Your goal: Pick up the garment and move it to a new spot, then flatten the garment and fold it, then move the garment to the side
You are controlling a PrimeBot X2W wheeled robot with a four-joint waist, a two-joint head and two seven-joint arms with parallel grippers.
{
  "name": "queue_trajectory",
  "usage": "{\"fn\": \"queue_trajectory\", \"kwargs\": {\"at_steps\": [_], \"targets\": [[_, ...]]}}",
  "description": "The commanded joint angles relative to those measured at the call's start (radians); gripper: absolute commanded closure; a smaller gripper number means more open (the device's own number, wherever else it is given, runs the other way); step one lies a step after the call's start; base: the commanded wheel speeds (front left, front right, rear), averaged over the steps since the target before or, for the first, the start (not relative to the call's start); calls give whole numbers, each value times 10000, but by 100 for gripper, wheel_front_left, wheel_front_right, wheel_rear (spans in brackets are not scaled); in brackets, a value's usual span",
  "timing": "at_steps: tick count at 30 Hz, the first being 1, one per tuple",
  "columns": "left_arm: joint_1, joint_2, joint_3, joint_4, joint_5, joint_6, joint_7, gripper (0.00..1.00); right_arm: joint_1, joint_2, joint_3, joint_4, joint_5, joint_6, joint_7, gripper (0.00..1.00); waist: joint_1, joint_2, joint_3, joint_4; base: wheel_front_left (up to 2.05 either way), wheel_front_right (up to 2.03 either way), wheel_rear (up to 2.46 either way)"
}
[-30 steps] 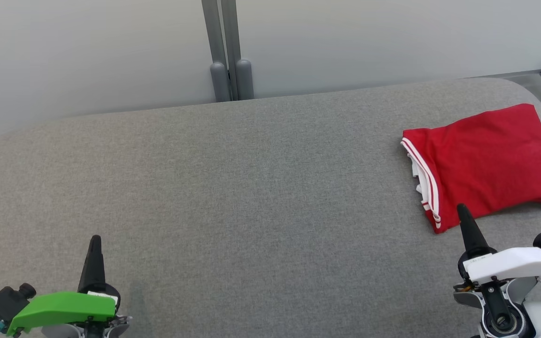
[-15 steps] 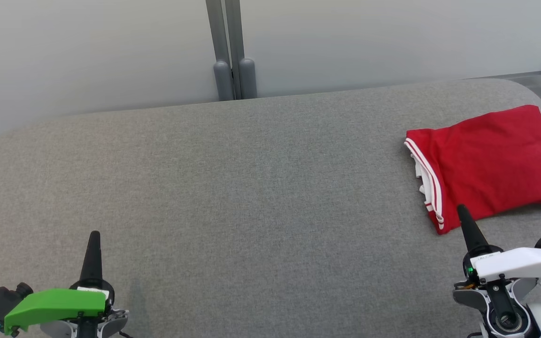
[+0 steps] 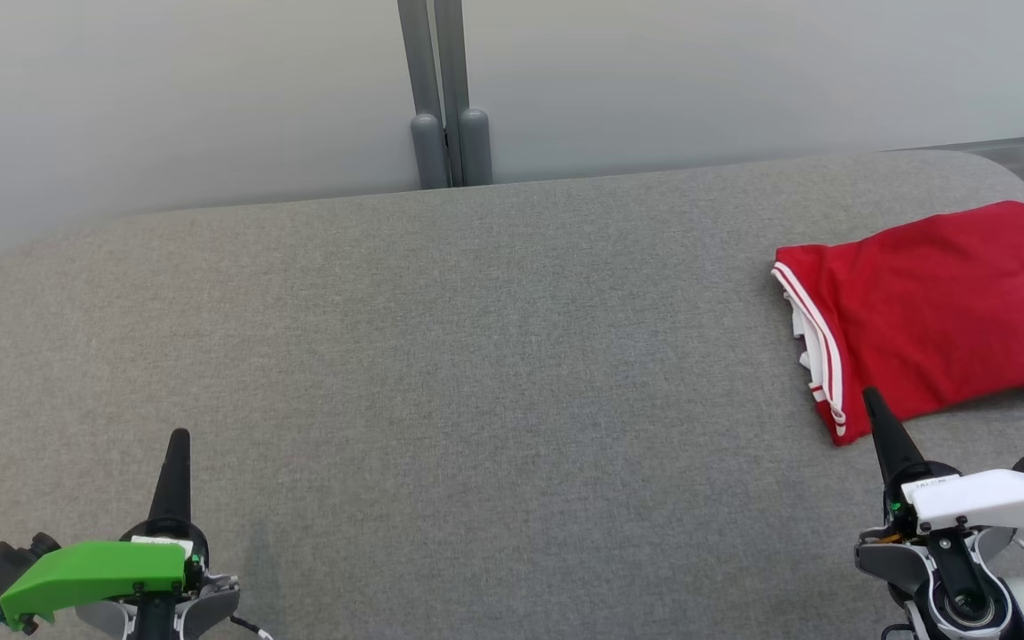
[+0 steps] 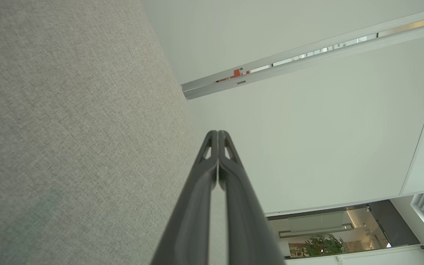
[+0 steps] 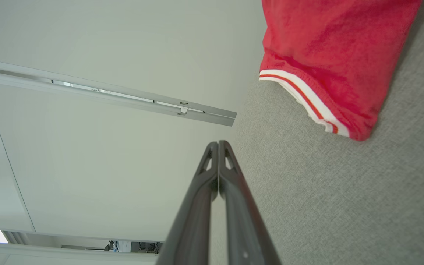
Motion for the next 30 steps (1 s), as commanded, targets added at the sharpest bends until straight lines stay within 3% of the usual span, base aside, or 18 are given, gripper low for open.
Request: {"fn": "queue_trajectory", "kwargs": {"at_steps": [1, 30], "targets": [[-221, 23, 53, -76, -227, -72, 79, 100, -162, 1, -61, -83, 231, 3, 72, 100, 0, 0, 2, 10, 0, 0, 0], [-412, -26, 190, -42, -2264, -86, 626, 100, -129, 275, -399, -62, 2212, 1, 634, 100, 0, 0, 37, 199, 0, 0, 0]]}}
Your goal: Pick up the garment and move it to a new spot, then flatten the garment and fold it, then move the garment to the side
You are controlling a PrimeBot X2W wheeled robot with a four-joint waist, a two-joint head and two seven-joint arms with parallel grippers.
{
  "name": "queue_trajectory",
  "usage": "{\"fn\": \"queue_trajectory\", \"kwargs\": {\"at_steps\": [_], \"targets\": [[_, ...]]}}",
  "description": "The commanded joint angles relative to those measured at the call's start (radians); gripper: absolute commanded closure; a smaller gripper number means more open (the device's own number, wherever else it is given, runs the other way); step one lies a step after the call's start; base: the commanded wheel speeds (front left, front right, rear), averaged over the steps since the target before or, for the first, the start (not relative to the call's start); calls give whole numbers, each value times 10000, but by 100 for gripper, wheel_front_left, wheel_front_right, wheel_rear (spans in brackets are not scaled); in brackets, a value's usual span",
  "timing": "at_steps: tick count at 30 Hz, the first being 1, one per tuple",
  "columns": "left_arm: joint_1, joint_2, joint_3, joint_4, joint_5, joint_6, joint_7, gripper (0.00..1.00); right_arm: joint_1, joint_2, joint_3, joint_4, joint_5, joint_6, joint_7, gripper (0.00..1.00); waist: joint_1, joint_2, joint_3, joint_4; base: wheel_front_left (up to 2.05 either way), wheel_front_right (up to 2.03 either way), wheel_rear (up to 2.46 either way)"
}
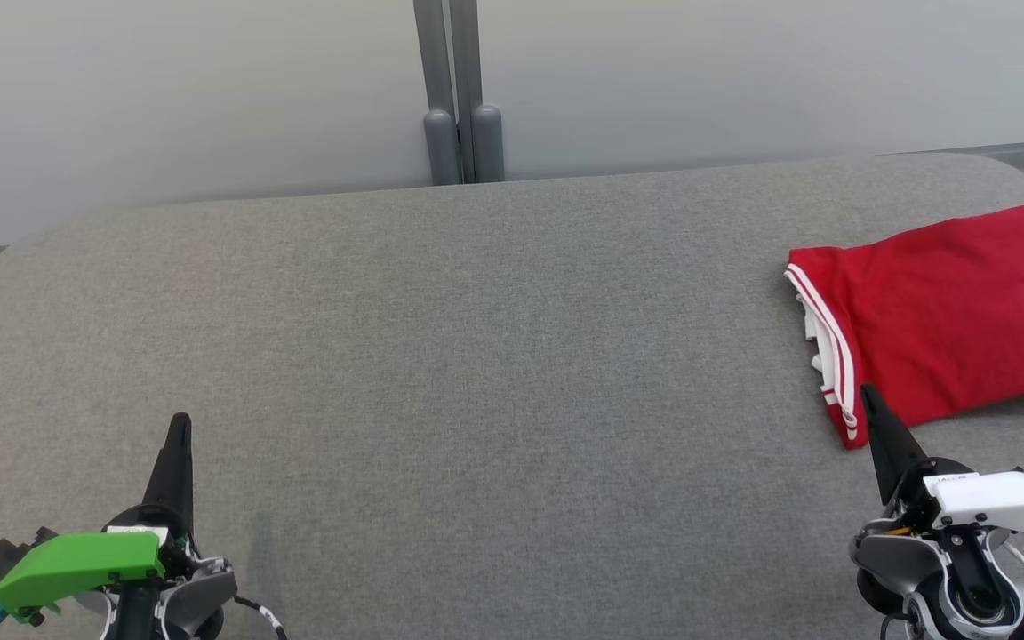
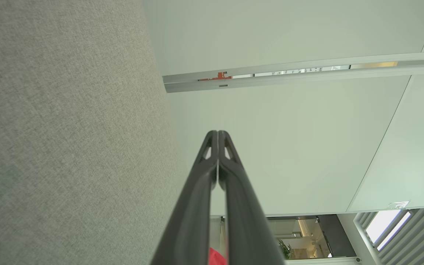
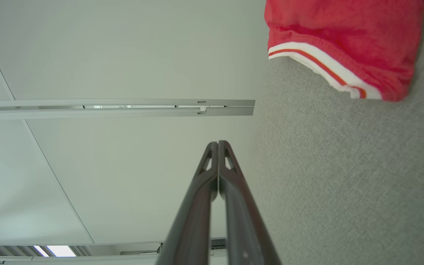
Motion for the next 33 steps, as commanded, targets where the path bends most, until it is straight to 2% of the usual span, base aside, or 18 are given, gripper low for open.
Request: {"fn": "queue_trajectory", "kwargs": {"at_steps": [1, 7, 33], "targets": [[-192, -2, 54, -34, -214, -53, 55, 100, -69, 7, -45, -52, 198, 1, 55, 100, 0, 0, 2, 10, 0, 0, 0], [-220, -9, 73, -26, -570, -58, 162, 100, -65, 62, -108, -47, 562, 0, 158, 100, 0, 0, 9, 49, 0, 0, 0], [-197, -6, 65, -27, -519, -50, 157, 100, -63, 53, -103, -46, 528, 0, 162, 100, 0, 0, 9, 50, 0, 0, 0]]}}
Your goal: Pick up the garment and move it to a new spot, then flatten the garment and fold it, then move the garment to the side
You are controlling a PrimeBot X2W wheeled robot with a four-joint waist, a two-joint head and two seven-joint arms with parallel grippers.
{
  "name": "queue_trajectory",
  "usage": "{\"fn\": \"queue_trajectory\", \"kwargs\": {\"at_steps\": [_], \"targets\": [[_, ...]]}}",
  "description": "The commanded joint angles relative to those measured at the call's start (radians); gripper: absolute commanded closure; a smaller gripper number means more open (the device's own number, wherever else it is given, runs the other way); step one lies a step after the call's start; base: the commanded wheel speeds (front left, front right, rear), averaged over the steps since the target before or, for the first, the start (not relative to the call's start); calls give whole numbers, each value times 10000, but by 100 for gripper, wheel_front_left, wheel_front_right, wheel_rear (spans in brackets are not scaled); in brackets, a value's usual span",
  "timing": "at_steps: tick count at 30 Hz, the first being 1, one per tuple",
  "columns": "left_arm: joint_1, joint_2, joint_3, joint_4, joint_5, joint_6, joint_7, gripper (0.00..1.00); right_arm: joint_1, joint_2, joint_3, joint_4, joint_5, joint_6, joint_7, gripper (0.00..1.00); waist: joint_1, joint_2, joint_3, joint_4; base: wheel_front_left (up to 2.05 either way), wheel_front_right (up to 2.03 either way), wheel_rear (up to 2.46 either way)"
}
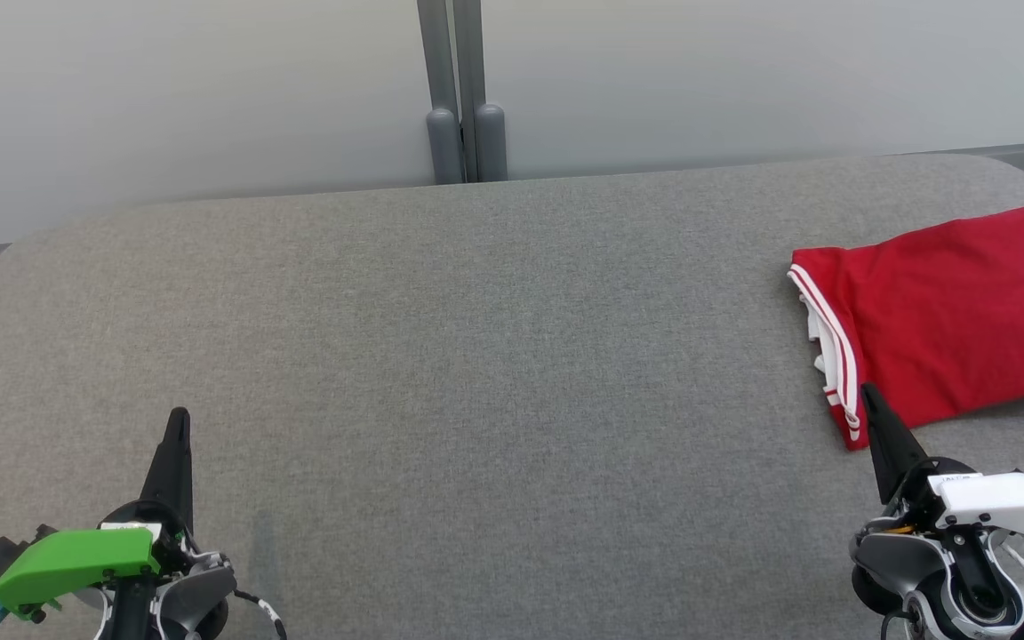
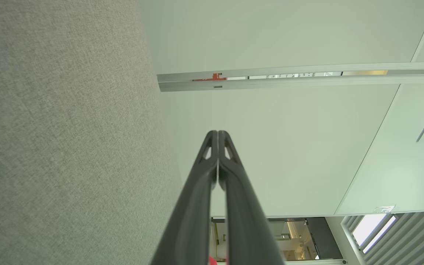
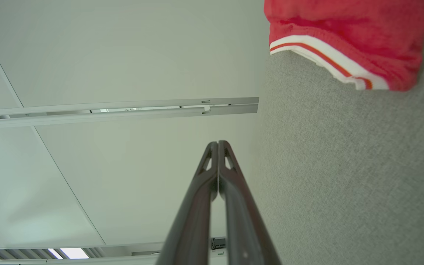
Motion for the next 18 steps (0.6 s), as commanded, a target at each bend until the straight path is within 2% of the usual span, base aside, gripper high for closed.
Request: {"fn": "queue_trajectory", "kwargs": {"at_steps": [1, 18], "targets": [[-116, 5, 23, -24, -3, -37, 40, 100, -54, -15, -22, -42, 54, 0, 43, 100, 0, 0, 0, 0, 0, 0, 0], [-116, 5, 22, -25, -4, -37, 39, 100, -55, -14, -23, -42, 54, 0, 42, 100, 0, 0, 0, 0, 0, 0, 0]]}}
